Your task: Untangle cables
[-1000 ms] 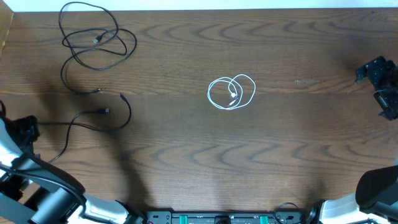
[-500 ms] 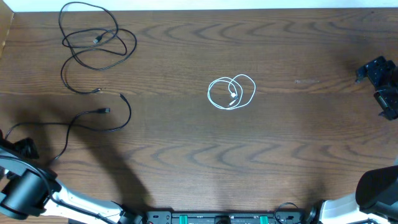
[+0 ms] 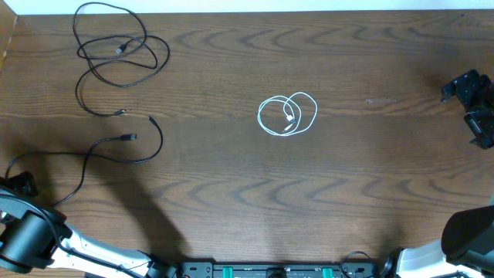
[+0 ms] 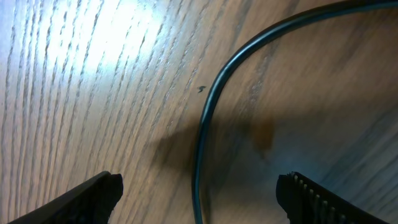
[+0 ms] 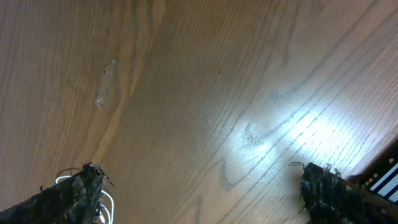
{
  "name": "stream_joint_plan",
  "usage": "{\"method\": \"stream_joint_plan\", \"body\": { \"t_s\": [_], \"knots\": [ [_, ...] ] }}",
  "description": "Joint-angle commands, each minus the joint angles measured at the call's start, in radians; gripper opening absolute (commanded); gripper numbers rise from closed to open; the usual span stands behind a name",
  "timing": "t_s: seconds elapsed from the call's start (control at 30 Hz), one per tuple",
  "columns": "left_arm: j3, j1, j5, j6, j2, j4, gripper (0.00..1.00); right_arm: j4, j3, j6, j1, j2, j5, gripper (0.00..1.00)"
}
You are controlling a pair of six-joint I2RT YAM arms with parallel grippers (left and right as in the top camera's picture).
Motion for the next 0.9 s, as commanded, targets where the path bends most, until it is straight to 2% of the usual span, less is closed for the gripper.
{"method": "stream_joint_plan", "body": {
  "t_s": [0.0, 0.33, 0.43, 0.53, 0.63, 0.7, 0.8, 0.87],
  "knots": [
    [-0.011, 0.002, -0.010, 0.032, 0.015, 0.009, 0.85, -0.001, 0.000, 0.011, 0.001, -0.001, 0.005, 0.99],
    [-0.087, 0.002, -0.009, 0.032, 0.015, 0.076, 0.85, -0.001, 0.000, 0.011, 0.001, -0.001, 0.005, 0.99],
    [-0.101, 0.002, -0.009, 0.032, 0.015, 0.090, 0.82, -0.001, 0.000, 0.011, 0.001, -0.001, 0.005, 0.99],
    [-0.106, 0.002, -0.009, 0.032, 0.015, 0.101, 0.72, -0.001, 0.000, 0.011, 0.001, -0.001, 0.005, 0.99],
    [-0.107, 0.002, -0.009, 0.032, 0.015, 0.107, 0.41, -0.001, 0.000, 0.011, 0.001, -0.001, 0.005, 0.99],
    [-0.106, 0.002, -0.010, 0.032, 0.015, 0.110, 0.29, -0.001, 0.000, 0.011, 0.001, -0.001, 0.005, 0.99],
    [-0.106, 0.002, -0.010, 0.034, 0.015, 0.112, 0.14, -0.001, 0.000, 0.011, 0.001, -0.001, 0.005, 0.99],
    [-0.106, 0.001, -0.009, 0.063, 0.015, 0.124, 0.08, -0.001, 0.000, 0.011, 0.001, -0.001, 0.005, 0.99]
  ]
}}
